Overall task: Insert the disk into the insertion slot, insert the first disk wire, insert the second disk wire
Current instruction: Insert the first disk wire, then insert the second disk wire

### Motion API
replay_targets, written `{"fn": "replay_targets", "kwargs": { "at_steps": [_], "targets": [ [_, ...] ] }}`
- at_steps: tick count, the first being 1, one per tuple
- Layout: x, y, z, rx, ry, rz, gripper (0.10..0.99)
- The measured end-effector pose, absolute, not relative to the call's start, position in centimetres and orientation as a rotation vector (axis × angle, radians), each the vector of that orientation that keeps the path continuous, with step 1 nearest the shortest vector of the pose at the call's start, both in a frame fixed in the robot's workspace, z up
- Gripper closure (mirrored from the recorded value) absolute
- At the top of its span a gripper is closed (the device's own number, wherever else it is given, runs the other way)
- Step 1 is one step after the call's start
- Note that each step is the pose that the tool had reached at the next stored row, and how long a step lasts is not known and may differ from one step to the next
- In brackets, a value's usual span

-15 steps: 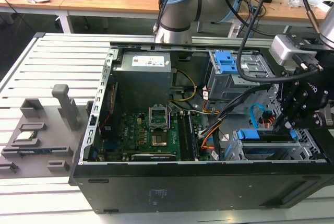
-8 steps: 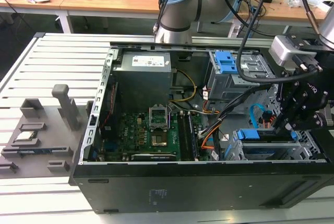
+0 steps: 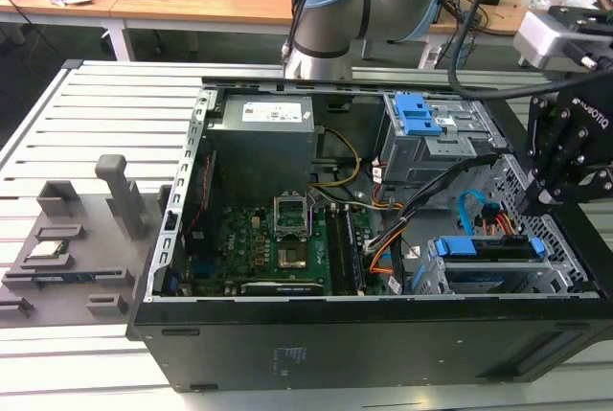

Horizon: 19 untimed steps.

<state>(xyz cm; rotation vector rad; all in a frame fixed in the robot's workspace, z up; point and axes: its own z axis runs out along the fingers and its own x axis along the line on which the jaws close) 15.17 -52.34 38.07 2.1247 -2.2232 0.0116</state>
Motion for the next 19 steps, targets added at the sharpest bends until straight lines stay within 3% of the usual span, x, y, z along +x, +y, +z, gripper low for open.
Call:
{"fn": "replay_targets", "kwargs": {
  "at_steps": [8,10,11,12,19],
  "targets": [
    [15.2,-52.3,38.5,2.125,-2.223,0.012,0.98],
    [15.2,-52.3,38.5,2.125,-2.223,0.012,0.851],
    [15.2,-52.3,38.5,2.125,-2.223,0.012,0.851],
    [15.2,-52.3,38.5,2.125,-2.223,0.012,0.784],
    [13.3,-51.8,37.7,2.125,-2.223,0.012,0.784]
  ]
}}
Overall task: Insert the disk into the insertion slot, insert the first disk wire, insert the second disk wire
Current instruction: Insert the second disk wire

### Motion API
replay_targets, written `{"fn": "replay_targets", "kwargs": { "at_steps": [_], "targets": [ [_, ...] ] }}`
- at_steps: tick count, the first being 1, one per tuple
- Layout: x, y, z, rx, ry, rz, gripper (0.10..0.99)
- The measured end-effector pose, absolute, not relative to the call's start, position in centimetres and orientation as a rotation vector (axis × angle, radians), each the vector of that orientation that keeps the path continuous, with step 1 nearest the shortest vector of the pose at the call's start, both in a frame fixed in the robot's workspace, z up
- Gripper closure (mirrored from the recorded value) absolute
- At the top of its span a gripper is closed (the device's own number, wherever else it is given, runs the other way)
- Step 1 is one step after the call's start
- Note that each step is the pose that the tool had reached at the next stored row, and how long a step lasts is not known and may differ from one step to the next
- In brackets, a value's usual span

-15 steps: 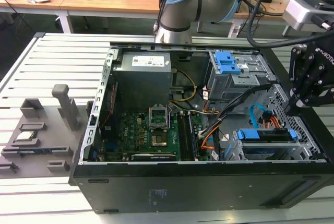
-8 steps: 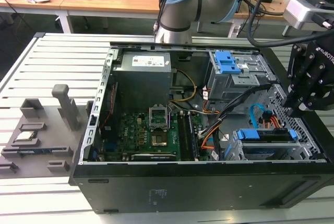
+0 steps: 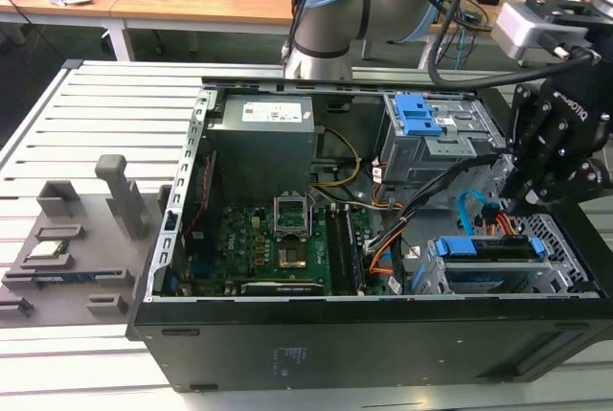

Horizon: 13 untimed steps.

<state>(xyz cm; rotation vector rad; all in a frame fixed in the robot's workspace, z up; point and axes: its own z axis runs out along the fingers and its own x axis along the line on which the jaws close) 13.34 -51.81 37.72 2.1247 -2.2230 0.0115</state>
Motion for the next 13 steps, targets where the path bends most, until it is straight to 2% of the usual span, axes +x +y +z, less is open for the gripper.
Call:
{"fn": "replay_targets", "kwargs": {
  "at_steps": [13],
  "targets": [
    [11.4,-51.8,36.9,2.124,-2.222,0.014,0.784]
  ]
}}
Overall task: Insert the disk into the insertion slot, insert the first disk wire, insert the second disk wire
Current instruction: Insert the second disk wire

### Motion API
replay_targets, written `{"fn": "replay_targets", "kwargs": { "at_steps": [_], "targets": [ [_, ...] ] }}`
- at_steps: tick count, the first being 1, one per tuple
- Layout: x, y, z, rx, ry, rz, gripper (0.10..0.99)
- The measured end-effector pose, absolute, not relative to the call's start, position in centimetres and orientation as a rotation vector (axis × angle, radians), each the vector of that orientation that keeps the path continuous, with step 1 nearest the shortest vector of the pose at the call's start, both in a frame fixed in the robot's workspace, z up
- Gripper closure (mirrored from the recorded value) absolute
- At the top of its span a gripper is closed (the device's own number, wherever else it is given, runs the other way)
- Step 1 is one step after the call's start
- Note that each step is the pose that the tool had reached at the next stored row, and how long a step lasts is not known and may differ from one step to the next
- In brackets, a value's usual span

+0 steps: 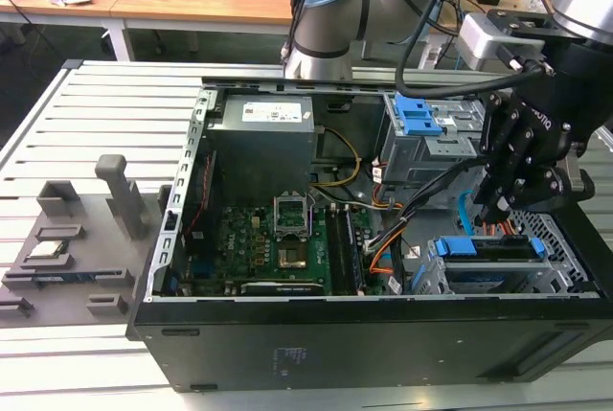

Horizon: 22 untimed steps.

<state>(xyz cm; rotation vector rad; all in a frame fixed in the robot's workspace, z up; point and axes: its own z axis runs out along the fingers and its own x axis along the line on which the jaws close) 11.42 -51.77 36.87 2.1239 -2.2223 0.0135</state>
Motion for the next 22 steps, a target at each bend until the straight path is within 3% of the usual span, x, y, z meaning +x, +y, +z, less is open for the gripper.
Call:
{"fn": "replay_targets", "kwargs": {
  "at_steps": [2,5,22],
  "targets": [
    [11.4,-51.8,36.9,2.124,-2.222,0.014,0.8],
    [11.4,-51.8,36.9,2.124,-2.222,0.014,0.925],
    [12.3,-52.7,35.3,2.136,-2.206,0.018,0.925]
  ]
}}
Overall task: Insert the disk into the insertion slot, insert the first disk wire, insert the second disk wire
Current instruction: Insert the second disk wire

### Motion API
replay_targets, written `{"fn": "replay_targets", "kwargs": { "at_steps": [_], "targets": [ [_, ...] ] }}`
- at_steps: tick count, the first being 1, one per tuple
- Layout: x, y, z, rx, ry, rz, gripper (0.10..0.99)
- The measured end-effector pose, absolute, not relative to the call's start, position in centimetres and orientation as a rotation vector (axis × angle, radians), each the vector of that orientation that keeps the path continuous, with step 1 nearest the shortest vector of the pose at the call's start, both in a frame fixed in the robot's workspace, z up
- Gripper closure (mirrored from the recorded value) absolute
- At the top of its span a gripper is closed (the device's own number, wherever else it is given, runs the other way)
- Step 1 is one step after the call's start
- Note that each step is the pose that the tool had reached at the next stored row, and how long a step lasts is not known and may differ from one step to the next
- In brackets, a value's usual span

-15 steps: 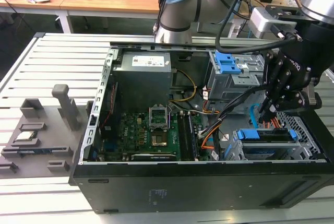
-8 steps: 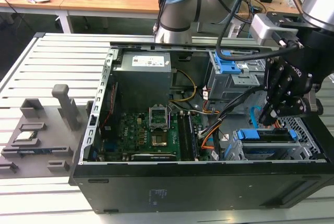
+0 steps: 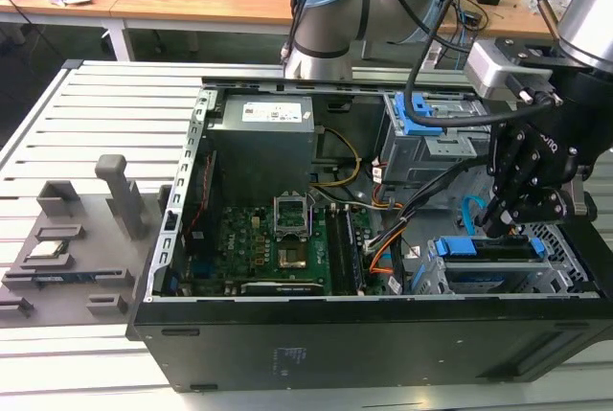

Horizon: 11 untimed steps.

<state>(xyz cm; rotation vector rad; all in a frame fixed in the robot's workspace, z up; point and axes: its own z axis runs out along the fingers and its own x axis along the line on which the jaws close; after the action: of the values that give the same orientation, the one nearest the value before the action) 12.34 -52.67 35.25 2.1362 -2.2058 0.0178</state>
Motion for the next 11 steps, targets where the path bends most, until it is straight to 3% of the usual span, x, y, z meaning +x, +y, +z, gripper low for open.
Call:
{"fn": "replay_targets", "kwargs": {
  "at_steps": [11],
  "targets": [
    [12.84,-52.75,34.24,2.139,-2.203,0.019,0.925]
  ]
}}
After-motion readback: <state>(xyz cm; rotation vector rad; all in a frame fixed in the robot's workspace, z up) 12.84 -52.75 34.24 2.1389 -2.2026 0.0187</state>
